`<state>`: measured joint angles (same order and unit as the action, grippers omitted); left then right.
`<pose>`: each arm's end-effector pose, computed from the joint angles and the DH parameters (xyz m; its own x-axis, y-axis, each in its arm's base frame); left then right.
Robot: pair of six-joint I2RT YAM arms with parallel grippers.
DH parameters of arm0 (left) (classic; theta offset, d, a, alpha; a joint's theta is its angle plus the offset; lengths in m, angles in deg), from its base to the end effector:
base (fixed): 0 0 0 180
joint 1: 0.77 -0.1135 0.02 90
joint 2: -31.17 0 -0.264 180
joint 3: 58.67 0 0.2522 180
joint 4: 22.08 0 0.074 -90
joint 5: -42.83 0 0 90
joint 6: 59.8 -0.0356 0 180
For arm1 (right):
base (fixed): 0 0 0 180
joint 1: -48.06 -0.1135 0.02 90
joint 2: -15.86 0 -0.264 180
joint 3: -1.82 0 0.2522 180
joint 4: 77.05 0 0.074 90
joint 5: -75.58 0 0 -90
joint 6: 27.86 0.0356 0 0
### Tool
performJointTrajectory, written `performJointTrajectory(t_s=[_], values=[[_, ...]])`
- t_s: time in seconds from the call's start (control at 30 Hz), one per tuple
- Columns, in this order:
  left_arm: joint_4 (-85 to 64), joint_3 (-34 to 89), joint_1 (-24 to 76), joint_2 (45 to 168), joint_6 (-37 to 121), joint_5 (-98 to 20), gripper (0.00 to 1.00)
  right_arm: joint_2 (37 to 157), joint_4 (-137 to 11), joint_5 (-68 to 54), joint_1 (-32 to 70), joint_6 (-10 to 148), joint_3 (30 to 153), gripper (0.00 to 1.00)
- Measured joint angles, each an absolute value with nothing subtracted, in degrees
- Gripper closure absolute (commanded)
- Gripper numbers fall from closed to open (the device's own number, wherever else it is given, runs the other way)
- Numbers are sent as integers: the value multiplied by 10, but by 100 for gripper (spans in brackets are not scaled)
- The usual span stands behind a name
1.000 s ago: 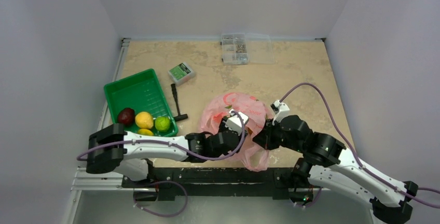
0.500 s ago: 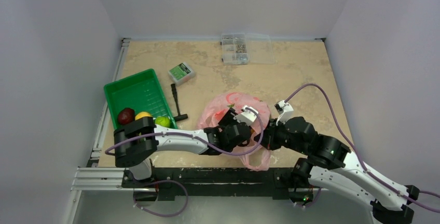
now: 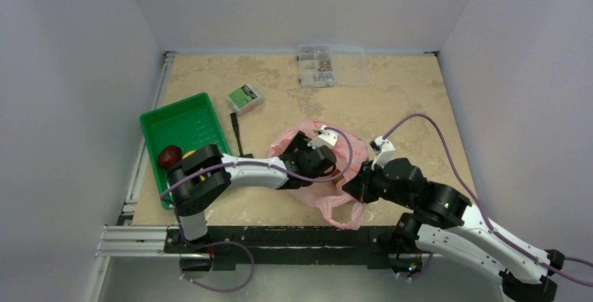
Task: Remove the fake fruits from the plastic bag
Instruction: Take out the fake fruit from the plastic bag.
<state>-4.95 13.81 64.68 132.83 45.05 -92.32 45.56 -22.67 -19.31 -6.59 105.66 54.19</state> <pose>0.1734 -0.3188 0.1774 -0.4027 0.4465 -0.7991 0.3464 0.8824 0.3185 0.0699 0.0933 0.2840 -0.7512 0.1268 -0.6477 -0.3495 0.7561 0.5533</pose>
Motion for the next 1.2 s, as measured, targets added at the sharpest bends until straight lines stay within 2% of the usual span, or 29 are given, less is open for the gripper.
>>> performJointTrajectory(t_s=[0.1,0.27,0.53,0.9,1.2], values=[[-36,150,633,1356,457,-899,31,458,-227,-193,-66,1056,542,100],[-32,159,627,1371,458,-882,61,460,-227,-193,-66,1056,541,100],[-27,151,627,1347,458,-857,87,460,-227,-193,-66,1056,536,100],[12,129,627,1218,521,-719,95,463,-239,-195,-66,1057,535,100],[17,29,627,1087,581,-557,95,466,-238,-228,-66,1072,535,100]])
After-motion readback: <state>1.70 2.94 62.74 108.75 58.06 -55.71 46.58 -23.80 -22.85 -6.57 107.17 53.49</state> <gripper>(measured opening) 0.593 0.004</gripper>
